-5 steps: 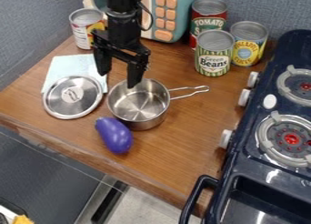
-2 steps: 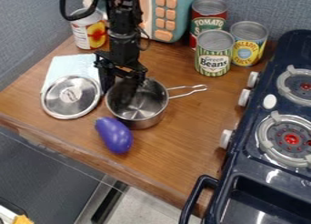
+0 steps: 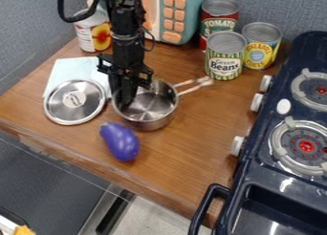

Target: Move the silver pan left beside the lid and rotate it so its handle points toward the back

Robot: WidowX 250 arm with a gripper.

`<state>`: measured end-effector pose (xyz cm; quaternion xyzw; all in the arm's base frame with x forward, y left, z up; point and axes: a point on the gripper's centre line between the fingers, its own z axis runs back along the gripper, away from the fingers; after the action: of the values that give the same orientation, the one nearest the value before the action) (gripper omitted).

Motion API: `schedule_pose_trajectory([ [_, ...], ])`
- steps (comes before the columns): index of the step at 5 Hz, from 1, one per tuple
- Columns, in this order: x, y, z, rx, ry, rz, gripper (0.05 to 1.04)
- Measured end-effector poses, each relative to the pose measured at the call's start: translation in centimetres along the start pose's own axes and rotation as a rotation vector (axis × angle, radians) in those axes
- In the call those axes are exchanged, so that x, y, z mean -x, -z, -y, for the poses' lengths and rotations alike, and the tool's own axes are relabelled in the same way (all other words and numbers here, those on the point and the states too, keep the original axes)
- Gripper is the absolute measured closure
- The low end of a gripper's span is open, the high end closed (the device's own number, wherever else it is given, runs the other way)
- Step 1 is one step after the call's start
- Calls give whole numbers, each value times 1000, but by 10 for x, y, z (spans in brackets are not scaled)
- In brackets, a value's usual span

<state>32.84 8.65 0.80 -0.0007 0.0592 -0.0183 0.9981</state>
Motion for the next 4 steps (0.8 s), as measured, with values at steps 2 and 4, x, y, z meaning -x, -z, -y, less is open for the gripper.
schedule_pose_trajectory([
  [2, 5, -17, 12, 0, -195, 89, 1007],
  [4, 12, -22, 6, 2, -344, 112, 1010],
])
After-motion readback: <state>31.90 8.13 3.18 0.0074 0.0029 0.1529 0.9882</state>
